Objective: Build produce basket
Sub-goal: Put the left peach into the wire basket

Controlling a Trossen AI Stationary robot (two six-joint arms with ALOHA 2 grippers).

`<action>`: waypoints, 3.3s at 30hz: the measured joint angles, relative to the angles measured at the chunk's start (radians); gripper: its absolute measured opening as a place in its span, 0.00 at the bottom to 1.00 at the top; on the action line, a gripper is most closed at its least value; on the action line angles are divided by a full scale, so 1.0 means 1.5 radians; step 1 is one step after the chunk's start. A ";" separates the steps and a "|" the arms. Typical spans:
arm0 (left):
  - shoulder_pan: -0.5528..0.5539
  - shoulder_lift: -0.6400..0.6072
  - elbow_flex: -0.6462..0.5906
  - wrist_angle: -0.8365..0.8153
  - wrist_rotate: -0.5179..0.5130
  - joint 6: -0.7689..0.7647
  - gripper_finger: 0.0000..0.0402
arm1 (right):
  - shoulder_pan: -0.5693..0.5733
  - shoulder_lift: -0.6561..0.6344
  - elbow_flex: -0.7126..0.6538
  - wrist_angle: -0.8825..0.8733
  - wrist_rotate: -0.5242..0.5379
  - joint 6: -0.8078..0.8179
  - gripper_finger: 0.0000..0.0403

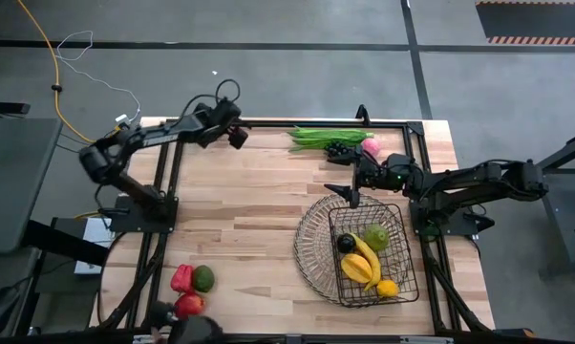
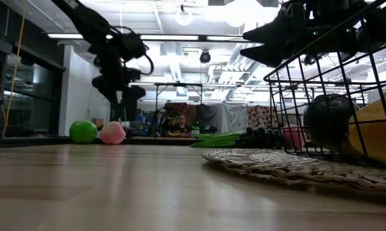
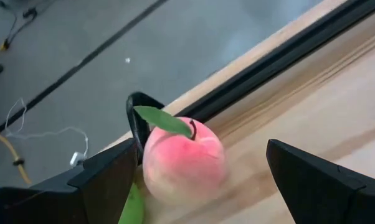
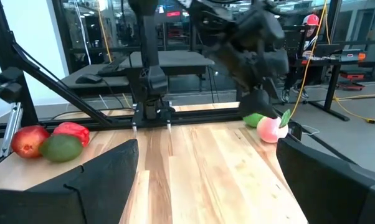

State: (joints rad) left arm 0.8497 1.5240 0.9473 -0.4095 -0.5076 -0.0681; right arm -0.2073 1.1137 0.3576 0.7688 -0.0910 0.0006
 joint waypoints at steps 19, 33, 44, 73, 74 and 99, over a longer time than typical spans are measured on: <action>0.084 0.125 0.059 -0.072 0.051 -0.122 0.85 | 0.000 0.000 0.000 -0.006 -0.001 0.000 0.92; 0.103 0.150 0.060 -0.062 0.073 -0.147 0.85 | 0.000 0.000 0.000 -0.006 -0.004 0.000 0.92; 0.103 0.145 0.059 -0.071 0.072 -0.139 0.71 | 0.000 0.000 0.000 -0.007 -0.002 0.000 0.92; -0.326 -0.478 -0.399 0.514 0.388 -0.108 0.66 | 0.000 0.000 0.000 -0.017 0.000 0.002 0.92; -0.349 -0.488 -0.433 0.574 0.385 -0.109 0.66 | 0.000 0.000 0.000 -0.016 0.000 0.002 0.92; -0.415 -0.524 -0.540 0.755 0.374 -0.074 0.66 | 0.000 0.000 0.000 -0.016 -0.002 -0.006 0.92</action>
State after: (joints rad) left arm 0.2272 0.7387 0.1375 0.7227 0.0527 -0.1795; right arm -0.2073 1.1137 0.3580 0.7452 -0.0939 -0.0078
